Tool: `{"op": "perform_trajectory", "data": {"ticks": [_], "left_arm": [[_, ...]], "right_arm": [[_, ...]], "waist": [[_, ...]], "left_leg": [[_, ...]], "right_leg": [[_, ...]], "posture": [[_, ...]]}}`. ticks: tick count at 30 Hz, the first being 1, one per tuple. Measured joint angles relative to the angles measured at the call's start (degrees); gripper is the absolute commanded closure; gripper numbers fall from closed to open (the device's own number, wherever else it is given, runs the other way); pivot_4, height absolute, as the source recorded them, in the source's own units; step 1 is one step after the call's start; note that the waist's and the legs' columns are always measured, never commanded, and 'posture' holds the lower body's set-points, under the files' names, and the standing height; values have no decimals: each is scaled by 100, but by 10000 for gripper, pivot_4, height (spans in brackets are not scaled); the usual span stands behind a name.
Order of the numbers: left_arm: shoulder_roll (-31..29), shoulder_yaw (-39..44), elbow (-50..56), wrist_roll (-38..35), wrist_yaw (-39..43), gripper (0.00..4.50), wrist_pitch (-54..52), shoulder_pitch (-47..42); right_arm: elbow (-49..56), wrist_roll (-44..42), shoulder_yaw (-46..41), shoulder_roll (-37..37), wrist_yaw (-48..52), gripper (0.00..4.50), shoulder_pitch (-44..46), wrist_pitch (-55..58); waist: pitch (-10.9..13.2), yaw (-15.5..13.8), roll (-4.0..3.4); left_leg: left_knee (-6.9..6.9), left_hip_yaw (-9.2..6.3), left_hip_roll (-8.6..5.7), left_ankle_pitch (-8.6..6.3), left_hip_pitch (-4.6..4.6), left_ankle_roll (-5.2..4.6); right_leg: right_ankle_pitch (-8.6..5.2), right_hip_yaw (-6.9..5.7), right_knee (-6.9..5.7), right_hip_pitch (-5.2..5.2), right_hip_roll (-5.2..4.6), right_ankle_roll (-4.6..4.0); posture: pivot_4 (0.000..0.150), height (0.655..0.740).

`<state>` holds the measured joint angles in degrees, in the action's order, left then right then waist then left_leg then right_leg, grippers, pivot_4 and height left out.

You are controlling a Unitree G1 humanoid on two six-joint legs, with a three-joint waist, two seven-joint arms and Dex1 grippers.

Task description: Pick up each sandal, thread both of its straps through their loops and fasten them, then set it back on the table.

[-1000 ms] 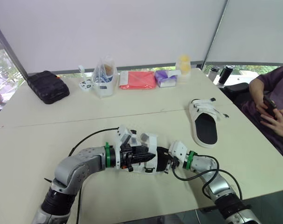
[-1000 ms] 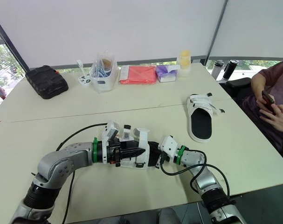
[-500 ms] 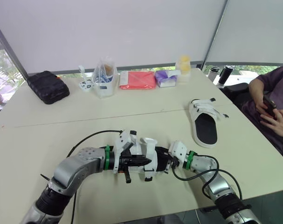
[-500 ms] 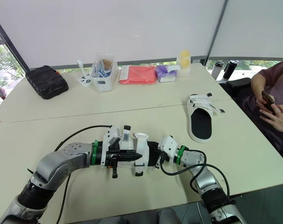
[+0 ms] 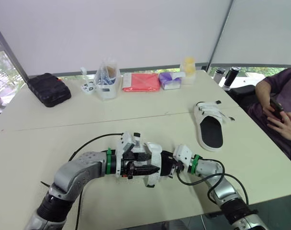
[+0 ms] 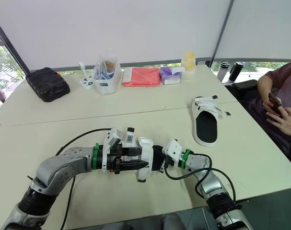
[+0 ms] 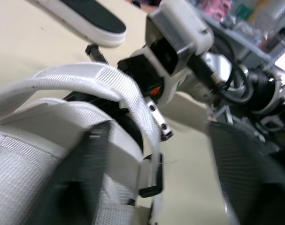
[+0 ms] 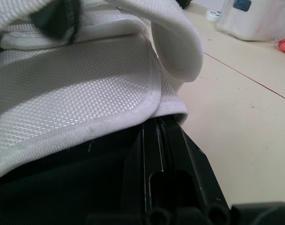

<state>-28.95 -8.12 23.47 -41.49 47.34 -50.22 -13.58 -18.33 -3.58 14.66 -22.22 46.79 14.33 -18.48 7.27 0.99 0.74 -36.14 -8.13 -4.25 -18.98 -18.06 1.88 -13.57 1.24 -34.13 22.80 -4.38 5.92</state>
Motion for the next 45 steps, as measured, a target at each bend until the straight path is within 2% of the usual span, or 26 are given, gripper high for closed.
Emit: {"op": "perform_trajectory", "data": {"ticks": [5,8,10,14,25,27,29,34,35,42,45], "left_arm": [[-891,717,722,-555,166,6301,-308,833],[-1373,817,921,-525,340,6301,-291,1313],[-1463,662,910,-358,384,6301,-193,1445],[-1258,174,639,96,372,6301,154,1285],[-429,-780,-204,732,370,6301,562,752],[-288,-941,-311,808,358,11182,562,629],[-149,-1059,-435,877,314,18249,566,491],[-20,-1161,-533,979,275,42605,558,374],[-20,-1176,-528,975,280,43870,545,378],[-103,-1048,-302,743,264,43870,170,395],[-546,-934,60,358,546,43870,-155,495]], "right_arm": [[-105,0,34,5,43,45000,78,-3],[-228,0,34,-14,96,45000,135,-7],[-303,0,32,-23,112,45000,182,-9],[-427,0,47,7,171,45000,269,-37],[-432,0,53,-2,233,45000,284,-79],[-431,0,53,-6,234,45000,285,-79],[-431,0,55,-5,235,45000,285,-80],[-431,0,55,-6,238,45000,289,-79],[-433,0,55,-7,238,45000,291,-79],[-506,1,75,-9,322,45000,388,-80],[-590,1,101,1,396,45000,479,-102]], "waist": [[7,5,-10],[16,-9,-11],[21,-13,1],[20,-18,5],[18,-14,3],[18,-13,3],[18,-14,4],[18,-13,2],[18,-15,2],[22,6,-1],[24,28,-1]], "left_leg": [[6,1,4,0,17,0],[8,2,1,-7,60,-5],[6,3,0,-10,58,-5],[7,-1,2,-18,63,9],[11,1,4,-13,58,0],[10,1,4,-13,57,0],[10,0,4,-13,57,0],[11,0,4,-13,57,0],[11,0,4,-13,57,0],[11,-1,4,-13,56,0],[13,-1,8,-13,56,0]], "right_leg": [[-13,1,-5,-12,1,-11],[-50,4,0,-51,-7,1],[-53,6,-1,-63,-9,6],[-53,5,-3,-80,-8,6],[-52,6,-6,-81,-5,5],[-52,6,-5,-84,-5,5],[-52,5,-6,-86,-5,6],[-52,5,-5,-86,-5,6],[-53,5,-6,-85,-5,6],[-53,6,-7,-80,-5,7],[-53,6,-10,-74,-2,7]], "posture": [[1500,7400],[1500,7400],[1500,7400],[1500,7400],[1500,7400],[1500,7400],[1500,7400],[1500,7400],[1500,7400],[1500,7400],[1500,7400]]}}
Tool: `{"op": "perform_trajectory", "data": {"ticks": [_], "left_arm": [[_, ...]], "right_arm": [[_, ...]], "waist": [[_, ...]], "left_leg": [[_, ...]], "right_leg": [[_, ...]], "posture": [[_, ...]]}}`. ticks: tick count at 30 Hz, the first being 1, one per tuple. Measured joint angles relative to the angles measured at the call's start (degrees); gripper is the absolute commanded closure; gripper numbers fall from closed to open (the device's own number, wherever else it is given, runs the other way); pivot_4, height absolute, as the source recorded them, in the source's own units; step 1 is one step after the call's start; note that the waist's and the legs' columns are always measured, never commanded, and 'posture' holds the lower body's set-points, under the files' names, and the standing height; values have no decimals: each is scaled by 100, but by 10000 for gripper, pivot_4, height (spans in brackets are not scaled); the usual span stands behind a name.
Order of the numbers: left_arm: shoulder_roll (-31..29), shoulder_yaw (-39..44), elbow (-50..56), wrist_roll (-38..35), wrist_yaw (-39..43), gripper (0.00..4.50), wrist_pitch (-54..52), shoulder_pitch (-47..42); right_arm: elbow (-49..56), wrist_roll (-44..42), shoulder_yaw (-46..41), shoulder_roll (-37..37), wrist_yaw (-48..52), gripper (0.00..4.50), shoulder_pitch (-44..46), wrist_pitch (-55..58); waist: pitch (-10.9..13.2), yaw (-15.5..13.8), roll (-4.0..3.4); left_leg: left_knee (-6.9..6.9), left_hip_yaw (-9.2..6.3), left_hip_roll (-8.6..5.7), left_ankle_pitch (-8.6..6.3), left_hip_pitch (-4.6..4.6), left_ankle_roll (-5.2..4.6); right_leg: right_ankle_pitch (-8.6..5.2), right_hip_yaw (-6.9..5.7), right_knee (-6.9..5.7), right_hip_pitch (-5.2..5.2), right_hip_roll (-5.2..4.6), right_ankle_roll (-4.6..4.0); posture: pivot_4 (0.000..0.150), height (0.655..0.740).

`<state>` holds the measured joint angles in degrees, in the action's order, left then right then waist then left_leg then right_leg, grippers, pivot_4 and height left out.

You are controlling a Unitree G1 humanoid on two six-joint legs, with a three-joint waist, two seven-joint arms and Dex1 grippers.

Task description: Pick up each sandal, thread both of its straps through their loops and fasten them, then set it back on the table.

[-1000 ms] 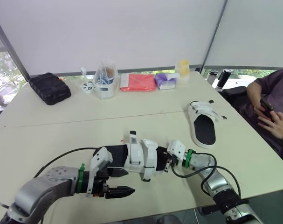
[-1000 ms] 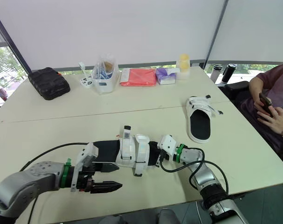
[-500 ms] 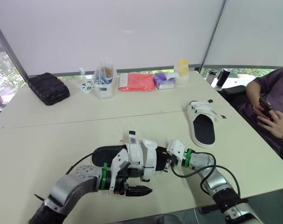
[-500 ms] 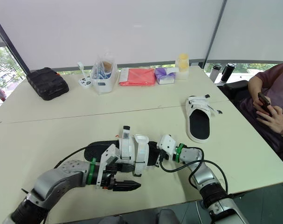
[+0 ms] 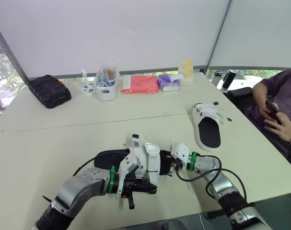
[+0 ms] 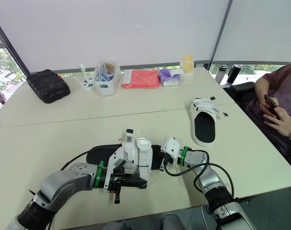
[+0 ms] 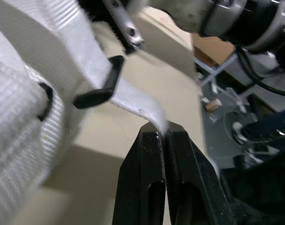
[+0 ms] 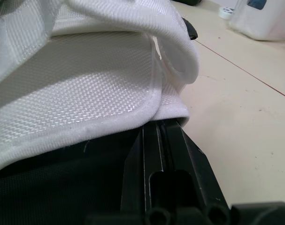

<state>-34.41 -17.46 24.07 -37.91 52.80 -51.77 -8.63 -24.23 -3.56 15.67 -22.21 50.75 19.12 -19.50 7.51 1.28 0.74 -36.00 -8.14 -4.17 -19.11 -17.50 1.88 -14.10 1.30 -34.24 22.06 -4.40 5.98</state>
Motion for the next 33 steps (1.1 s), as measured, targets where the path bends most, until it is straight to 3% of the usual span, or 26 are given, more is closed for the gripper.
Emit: {"op": "perform_trajectory", "data": {"ticks": [6,9,18,27,30,33], "left_arm": [[-715,188,282,-438,629,43870,-224,-8],[-736,340,303,-634,685,43870,-330,-86],[1370,1225,-703,-1501,-990,43870,-903,-885],[2154,1965,-1731,-1808,-2174,43870,-1192,-1314],[2216,2002,-1886,-1786,-2334,35472,-1206,-1413],[2212,2037,-1906,-1771,-2363,21464,-1174,-1432]], "right_arm": [[-257,4,17,11,101,45000,183,-112],[-313,4,34,14,140,45000,225,-179],[-480,5,50,29,116,45000,315,-237],[-479,5,50,29,67,45000,311,-247],[-479,5,55,29,32,45000,304,-247],[-478,5,60,29,24,45000,302,-247]], "waist": [[5,0,-3],[5,19,-4],[9,-6,17],[13,-16,30],[14,-17,30],[13,-14,29]], "left_leg": [[-2,1,1,-1,3,1],[2,1,3,0,3,1],[-10,-2,3,1,9,4],[-12,-4,2,8,11,18],[-13,-5,2,7,12,27],[-12,-6,2,3,14,34]], "right_leg": [[0,0,-1,16,0,-1],[0,0,-1,18,0,-1],[2,0,-10,-10,5,1],[3,-1,-10,-13,7,3],[3,-1,-10,-17,7,3],[3,-2,-10,-18,7,3]], "posture": [[1500,7400],[1500,7400],[1500,7400],[1500,7400],[1500,7400],[1500,7400]]}}
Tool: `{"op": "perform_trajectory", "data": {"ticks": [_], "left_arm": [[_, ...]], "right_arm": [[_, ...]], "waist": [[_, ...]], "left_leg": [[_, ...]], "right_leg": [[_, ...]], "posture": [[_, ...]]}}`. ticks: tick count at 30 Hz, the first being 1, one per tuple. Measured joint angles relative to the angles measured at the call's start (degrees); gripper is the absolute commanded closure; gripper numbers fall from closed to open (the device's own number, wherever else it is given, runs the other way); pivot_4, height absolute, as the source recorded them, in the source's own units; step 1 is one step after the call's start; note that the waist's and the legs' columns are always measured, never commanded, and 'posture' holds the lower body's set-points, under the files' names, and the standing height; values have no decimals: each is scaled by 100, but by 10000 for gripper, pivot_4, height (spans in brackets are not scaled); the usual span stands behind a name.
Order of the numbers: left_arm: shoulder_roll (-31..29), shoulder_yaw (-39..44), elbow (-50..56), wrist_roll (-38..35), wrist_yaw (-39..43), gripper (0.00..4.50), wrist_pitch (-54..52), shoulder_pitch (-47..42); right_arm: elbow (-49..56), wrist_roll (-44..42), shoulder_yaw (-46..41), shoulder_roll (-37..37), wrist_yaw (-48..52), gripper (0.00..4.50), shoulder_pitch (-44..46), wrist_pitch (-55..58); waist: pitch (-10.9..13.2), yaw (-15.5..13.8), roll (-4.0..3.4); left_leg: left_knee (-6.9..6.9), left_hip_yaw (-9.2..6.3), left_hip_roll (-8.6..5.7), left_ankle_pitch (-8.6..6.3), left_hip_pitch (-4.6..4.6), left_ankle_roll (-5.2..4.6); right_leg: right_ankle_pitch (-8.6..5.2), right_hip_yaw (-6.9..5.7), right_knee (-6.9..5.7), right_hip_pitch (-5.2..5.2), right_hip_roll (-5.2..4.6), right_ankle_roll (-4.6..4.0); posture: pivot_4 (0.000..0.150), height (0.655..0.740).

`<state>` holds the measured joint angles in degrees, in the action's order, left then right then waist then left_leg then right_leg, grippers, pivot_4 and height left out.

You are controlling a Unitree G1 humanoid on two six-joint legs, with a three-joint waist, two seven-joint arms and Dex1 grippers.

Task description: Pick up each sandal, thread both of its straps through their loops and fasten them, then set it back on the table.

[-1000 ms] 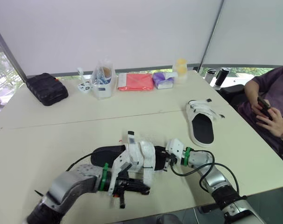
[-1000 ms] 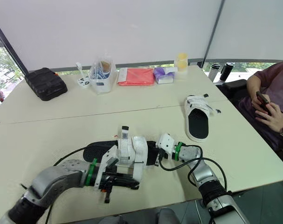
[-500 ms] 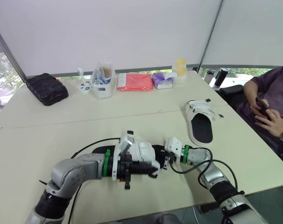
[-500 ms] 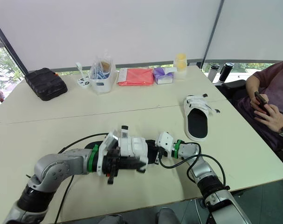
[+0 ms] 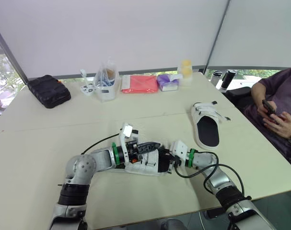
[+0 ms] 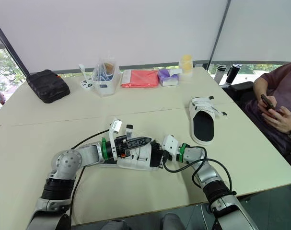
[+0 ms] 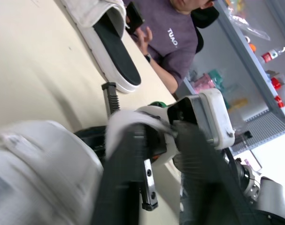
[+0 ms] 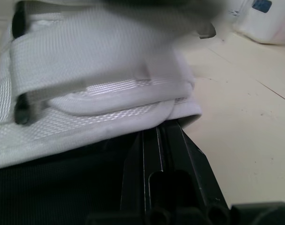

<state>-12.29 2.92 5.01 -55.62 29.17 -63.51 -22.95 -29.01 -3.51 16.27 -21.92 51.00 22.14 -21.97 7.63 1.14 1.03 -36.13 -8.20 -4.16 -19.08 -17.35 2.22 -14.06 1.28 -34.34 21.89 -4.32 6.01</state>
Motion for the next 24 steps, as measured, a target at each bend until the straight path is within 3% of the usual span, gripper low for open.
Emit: {"op": "perform_trajectory", "data": {"ticks": [2,11,15,20,24], "left_arm": [[-13,28,1,3,-1,12320,30,-39],[-109,115,393,185,1,12320,547,-178],[-190,-194,295,921,-30,12320,1146,-612],[-425,-676,45,1487,480,12320,1514,-666],[-569,-818,167,1468,923,12320,1433,-567]], "right_arm": [[0,0,0,0,-6,45000,-2,0],[17,0,-1,-1,-24,45000,-20,0],[18,-1,2,3,-31,45000,-33,0],[22,-1,0,16,-27,45000,-20,-8],[22,-1,3,18,-34,45000,-17,-8]], "waist": [[0,0,-1],[4,-2,-1],[5,-5,2],[4,12,1],[7,18,-2]], "left_leg": [[1,0,0,-1,1,2],[1,-1,0,-3,1,6],[2,-1,0,-3,2,8],[8,0,1,-2,-1,6],[8,0,1,-2,-2,6]], "right_leg": [[0,0,1,-2,0,0],[0,0,3,-3,-1,0],[0,-1,6,-6,1,0],[0,-1,5,0,2,0],[0,0,5,1,1,-1]], "posture": [[1500,7400],[1500,7400],[1500,7400],[1500,7400],[1500,7400]]}}
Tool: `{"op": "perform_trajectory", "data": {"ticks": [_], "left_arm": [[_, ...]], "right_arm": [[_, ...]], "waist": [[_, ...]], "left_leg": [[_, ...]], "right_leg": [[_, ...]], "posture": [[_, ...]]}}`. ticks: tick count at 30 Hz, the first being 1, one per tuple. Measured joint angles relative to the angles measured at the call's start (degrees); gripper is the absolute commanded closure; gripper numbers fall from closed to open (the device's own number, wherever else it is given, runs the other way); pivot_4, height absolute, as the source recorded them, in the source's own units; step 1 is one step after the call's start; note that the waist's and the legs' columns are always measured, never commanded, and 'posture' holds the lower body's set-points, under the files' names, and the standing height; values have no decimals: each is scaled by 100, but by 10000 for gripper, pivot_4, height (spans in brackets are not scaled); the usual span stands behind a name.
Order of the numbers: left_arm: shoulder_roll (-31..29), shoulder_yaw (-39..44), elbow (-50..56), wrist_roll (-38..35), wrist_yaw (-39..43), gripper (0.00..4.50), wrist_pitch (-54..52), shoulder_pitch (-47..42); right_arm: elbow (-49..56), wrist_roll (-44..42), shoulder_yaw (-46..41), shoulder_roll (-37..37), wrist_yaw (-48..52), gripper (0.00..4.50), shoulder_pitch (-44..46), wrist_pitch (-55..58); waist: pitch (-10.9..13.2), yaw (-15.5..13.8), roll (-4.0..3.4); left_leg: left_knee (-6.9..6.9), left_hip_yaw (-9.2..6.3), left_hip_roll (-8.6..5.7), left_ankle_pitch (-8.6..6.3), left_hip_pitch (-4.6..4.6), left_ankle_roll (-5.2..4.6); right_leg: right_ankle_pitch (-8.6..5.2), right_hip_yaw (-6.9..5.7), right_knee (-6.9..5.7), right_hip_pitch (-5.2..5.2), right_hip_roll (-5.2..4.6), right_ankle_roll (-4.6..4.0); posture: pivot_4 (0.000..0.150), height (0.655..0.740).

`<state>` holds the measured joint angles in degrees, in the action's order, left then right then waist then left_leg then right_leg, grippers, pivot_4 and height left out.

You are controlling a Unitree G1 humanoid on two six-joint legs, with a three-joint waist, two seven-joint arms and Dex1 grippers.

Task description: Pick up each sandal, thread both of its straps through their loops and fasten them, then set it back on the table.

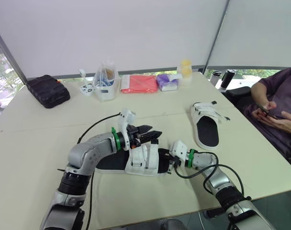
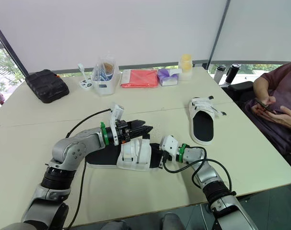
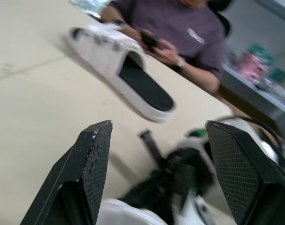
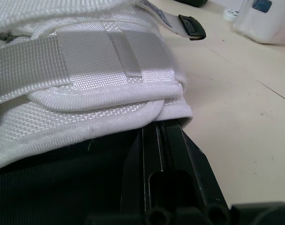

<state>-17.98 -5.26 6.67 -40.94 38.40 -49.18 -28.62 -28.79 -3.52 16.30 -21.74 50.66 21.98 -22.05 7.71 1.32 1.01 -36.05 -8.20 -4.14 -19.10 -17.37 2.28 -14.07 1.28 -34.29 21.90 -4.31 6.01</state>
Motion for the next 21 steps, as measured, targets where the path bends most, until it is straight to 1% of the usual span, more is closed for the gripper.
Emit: {"op": "perform_trajectory", "data": {"ticks": [4,7,8,10,12,17,21], "left_arm": [[-146,-135,157,-29,257,12320,-110,212],[-204,-264,208,60,322,19857,-119,285],[-204,-281,208,88,325,24178,-118,292],[-186,-289,192,130,327,35246,-111,296],[-149,-279,176,146,328,44680,-108,289],[2,-170,132,131,383,44680,-32,246],[254,93,14,-10,185,44680,-67,175]], "right_arm": [[0,0,0,0,-22,45000,-5,0],[0,0,-1,-1,-31,45000,-11,0],[0,0,-1,-1,-33,45000,-11,0],[0,0,-1,0,-33,45000,-11,0],[0,0,-1,-1,-34,45000,-11,0],[0,0,-1,-1,-35,45000,-11,0],[3,0,-1,-1,-39,45000,-11,0]], "waist": [[11,-5,-4],[14,-8,-4],[14,-7,-3],[15,-9,-3],[15,-9,-3],[16,-9,-2],[25,-10,7]], "left_leg": [[0,-2,0,-1,-1,1],[-1,-2,0,-1,0,1],[-1,-2,0,-1,-1,1],[0,-2,1,-1,-1,1],[0,-2,1,-1,-2,1],[0,-2,1,-1,-2,2],[0,-3,1,-2,-3,2]], "right_leg": [[0,0,1,0,-1,0],[-1,1,1,-1,-1,-1],[-1,1,1,-1,-1,-1],[-1,1,1,0,-1,-1],[-1,1,2,0,-1,-1],[-1,1,2,1,-1,-1],[-1,1,3,0,-1,-1]], "posture": [[1500,7400],[1500,7400],[1500,7400],[1500,7400],[1500,7400],[1500,7400],[1500,7400]]}}
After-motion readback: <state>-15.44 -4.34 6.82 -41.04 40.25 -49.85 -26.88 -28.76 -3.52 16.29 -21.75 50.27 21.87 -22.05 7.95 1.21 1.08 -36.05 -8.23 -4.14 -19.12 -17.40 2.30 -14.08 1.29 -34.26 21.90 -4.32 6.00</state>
